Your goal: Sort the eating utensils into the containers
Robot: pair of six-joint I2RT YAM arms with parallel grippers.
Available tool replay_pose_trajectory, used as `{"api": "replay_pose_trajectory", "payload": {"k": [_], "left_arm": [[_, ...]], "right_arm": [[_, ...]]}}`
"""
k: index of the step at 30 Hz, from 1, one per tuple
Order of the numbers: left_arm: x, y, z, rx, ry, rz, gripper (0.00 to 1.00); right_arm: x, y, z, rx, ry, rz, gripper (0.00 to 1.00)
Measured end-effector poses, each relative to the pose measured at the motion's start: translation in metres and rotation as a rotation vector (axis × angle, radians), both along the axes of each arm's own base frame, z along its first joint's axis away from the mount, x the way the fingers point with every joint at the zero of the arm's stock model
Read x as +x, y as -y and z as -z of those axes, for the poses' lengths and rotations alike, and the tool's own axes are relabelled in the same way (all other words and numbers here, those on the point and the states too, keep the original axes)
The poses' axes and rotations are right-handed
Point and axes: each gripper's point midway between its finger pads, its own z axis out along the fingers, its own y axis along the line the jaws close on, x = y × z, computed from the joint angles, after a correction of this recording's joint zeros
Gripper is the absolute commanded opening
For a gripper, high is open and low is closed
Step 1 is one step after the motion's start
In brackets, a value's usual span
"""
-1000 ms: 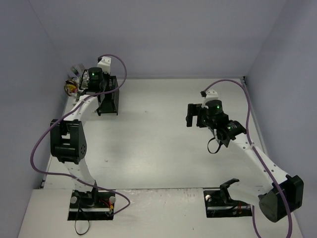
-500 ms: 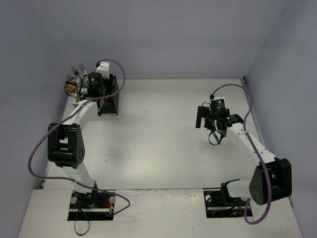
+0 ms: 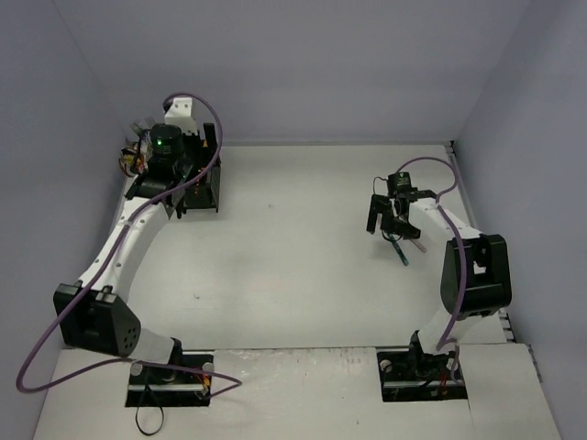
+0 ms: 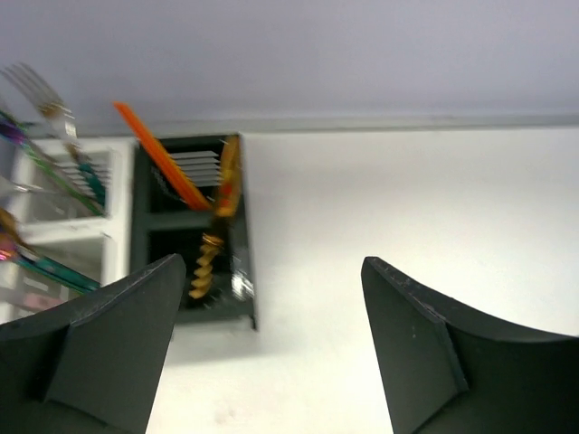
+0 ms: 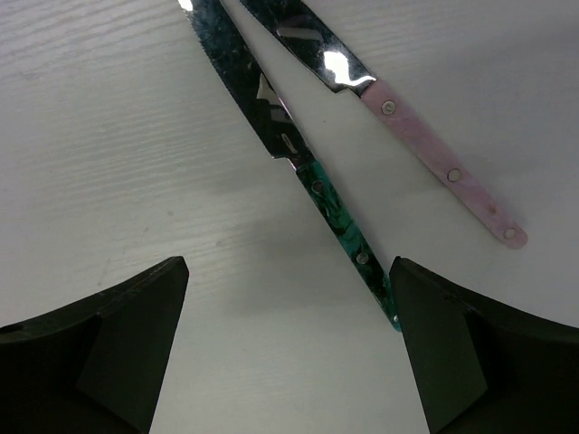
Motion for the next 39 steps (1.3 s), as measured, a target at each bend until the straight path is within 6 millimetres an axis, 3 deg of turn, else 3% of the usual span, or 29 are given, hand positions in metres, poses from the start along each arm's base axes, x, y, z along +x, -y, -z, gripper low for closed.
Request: {"api": "replay_pose_trajectory", "payload": {"k": [6, 11, 13, 18, 21, 28, 39], "left_arm": [[-0.049, 0.050, 0.026, -0.041, -0.114, 0.146, 0.76], [-0.074, 0.064, 0.063, -0.072, -0.234, 0.192, 0.76], [-0.079, 0.066, 0.072, -0.079, -0.267, 0.199, 0.76], [-0.083, 0.073, 0.073, -0.107, -0.283, 0.217, 0.76], [-0.085, 0.078, 0.073, -0.122, -0.290, 0.230, 0.76], [-0.088, 0.091, 0.079, -0.154, -0.324, 0.256, 0.76], [-0.091, 0.103, 0.081, -0.243, -0.363, 0.261, 0.77]], "right_arm": [[0.000, 0.005, 0.028, -0.009, -0.085, 0.014, 0.89], [0.008, 0.003, 0.036, 0.008, -0.098, 0.013, 0.83], [0.011, 0.000, 0.037, 0.020, -0.097, 0.005, 0.77], [0.014, -0.009, 0.037, 0.030, -0.087, -0.032, 0.54], [0.014, -0.027, 0.038, 0.027, -0.075, -0.089, 0.38], [0.006, -0.092, 0.038, 0.026, -0.046, -0.263, 0.01], [-0.015, -0.154, 0.035, 0.059, -0.050, -0.433, 0.00]]}}
